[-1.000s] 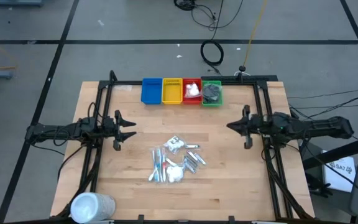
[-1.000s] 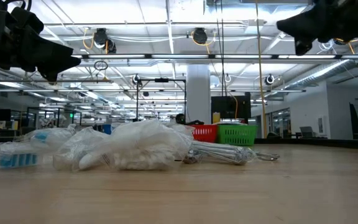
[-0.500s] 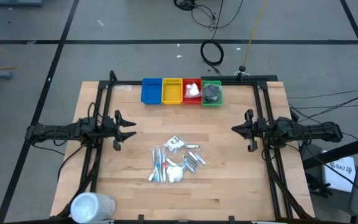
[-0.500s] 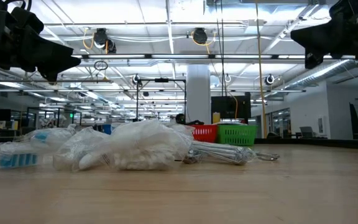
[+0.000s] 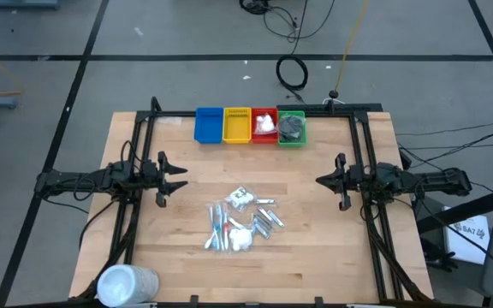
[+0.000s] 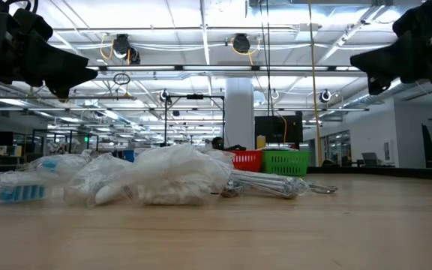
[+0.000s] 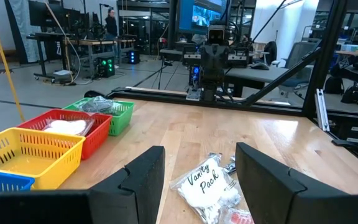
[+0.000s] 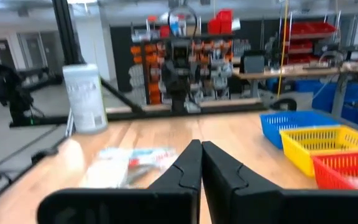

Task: Pick & Place Travel size toiletries
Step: Put the cotton pack into the red bin

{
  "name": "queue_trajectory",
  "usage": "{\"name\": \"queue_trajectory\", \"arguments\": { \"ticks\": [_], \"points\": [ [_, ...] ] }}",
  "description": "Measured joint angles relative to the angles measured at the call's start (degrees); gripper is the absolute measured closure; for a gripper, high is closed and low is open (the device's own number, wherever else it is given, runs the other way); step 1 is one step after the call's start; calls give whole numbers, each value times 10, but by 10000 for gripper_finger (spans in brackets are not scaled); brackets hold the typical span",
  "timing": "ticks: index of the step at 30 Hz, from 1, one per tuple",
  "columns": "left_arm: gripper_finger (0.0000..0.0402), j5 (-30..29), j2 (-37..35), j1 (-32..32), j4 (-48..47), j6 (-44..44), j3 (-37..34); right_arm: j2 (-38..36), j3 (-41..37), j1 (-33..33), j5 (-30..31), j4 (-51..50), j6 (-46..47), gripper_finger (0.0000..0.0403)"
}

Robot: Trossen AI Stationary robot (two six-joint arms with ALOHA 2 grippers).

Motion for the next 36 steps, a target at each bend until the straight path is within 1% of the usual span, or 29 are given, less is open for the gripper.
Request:
{"name": "queue_trajectory", "arguments": {
  "ticks": [4, 28, 33, 36],
  "points": [
    [210, 0, 0, 0, 0, 0, 0, 0, -1, 0, 1, -38, 0, 402],
    [210, 0, 0, 0, 4, -1, 0, 0, -2, 0, 1, -39, 5, 400],
    [210, 0, 0, 0, 49, -1, 0, 0, -2, 0, 1, -39, 5, 399],
    [210, 0, 0, 0, 92, -38, 0, 0, -2, 0, 1, -39, 5, 399]
  ]
}}
